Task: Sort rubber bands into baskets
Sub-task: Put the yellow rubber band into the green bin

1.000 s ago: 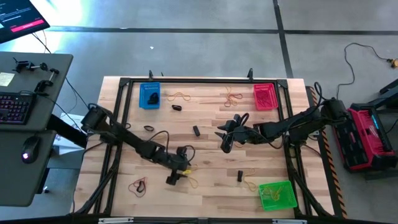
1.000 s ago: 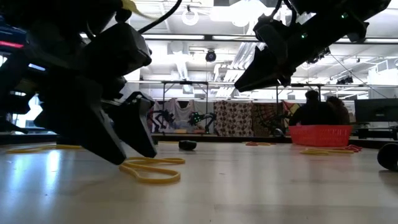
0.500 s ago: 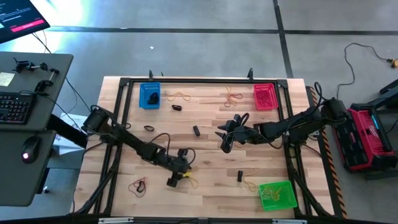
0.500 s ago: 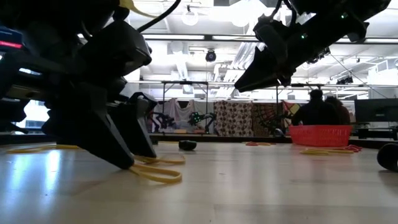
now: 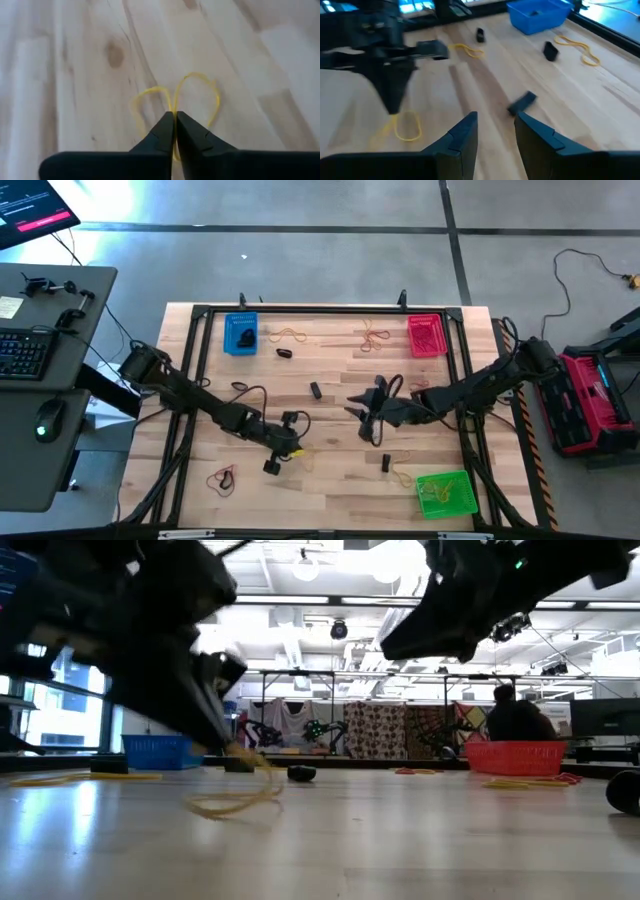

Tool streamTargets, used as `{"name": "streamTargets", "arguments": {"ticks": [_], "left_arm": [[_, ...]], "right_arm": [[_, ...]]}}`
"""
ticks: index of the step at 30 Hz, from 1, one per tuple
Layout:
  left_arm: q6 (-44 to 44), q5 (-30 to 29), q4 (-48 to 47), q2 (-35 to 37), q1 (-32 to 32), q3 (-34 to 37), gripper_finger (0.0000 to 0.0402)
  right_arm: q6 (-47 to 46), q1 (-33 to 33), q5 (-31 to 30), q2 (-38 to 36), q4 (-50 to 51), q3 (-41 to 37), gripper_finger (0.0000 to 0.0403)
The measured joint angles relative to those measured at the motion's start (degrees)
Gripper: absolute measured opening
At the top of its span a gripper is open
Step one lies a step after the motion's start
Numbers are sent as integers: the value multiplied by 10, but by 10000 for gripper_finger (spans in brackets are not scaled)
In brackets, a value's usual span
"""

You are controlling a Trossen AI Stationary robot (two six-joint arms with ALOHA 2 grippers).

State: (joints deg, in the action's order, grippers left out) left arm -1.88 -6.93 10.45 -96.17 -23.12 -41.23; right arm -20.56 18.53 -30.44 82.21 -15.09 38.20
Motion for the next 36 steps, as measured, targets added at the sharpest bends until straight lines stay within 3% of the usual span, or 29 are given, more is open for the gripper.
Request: {"name": "streamTargets", "arguments": {"ticks": [9,16,24,29,32,36], "left_arm": [[-51,-47,22,30,23,0,1],[-38,-43,60,29,27,-1,0],[-36,-31,131,30,23,-1,0],[-34,-30,169,30,23,-1,0],[-34,-31,173,30,23,-2,0],[-32,-30,177,30,23,-2,0]], "right_arm": [[-4,63,-26,74,-105,7,180],[24,77,-35,168,-72,112,217],[6,94,-48,194,127,244,217],[-32,92,-8,194,142,247,212],[-40,92,-8,195,136,238,190],[-39,92,-4,195,133,238,133]]}}
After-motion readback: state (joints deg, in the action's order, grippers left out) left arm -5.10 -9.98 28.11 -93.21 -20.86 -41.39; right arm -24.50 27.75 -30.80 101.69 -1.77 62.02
